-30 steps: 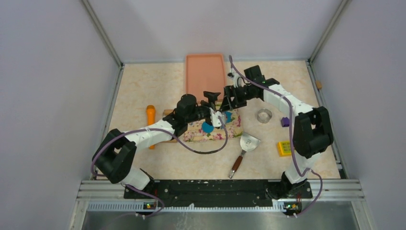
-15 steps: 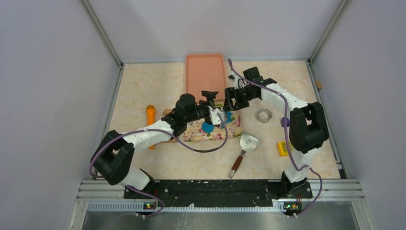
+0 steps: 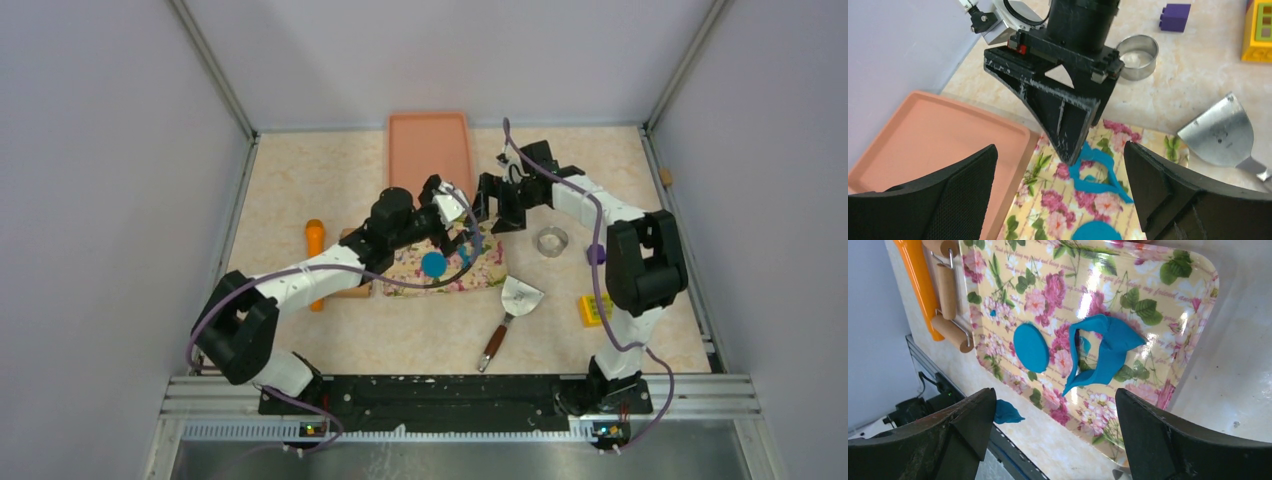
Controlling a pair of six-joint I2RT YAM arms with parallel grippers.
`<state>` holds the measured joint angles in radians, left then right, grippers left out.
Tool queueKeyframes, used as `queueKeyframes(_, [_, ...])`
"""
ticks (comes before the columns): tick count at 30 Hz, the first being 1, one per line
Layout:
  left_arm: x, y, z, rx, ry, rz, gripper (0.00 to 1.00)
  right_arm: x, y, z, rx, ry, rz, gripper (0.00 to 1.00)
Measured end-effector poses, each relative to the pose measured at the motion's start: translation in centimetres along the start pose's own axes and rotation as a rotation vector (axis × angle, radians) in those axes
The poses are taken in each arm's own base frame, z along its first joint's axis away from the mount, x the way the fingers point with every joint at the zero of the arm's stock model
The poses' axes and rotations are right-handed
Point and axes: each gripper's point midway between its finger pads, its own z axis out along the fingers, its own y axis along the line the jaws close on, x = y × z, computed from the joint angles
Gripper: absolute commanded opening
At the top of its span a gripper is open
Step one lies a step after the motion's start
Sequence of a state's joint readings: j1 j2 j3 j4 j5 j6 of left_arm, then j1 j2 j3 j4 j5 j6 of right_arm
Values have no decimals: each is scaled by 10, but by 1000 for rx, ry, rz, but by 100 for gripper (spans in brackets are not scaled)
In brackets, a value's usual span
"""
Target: Roll out the dumpling wrappers from the dough
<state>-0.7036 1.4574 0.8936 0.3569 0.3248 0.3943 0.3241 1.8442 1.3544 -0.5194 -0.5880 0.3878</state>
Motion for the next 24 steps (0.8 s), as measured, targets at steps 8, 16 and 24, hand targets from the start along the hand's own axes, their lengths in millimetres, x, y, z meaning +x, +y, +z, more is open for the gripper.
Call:
queueKeyframes(8, [16,8,34,-37,49,-159,99,-5,4,1,-15,-21,80,91])
queueKeyframes(16, [37,23,45,-155,124,-281,99,-2,1,3,-23,-21,151,92])
queueKeyframes(24, [51,31,55,-242,176,-357,99,-11,-6,2,-26,-59,187,92])
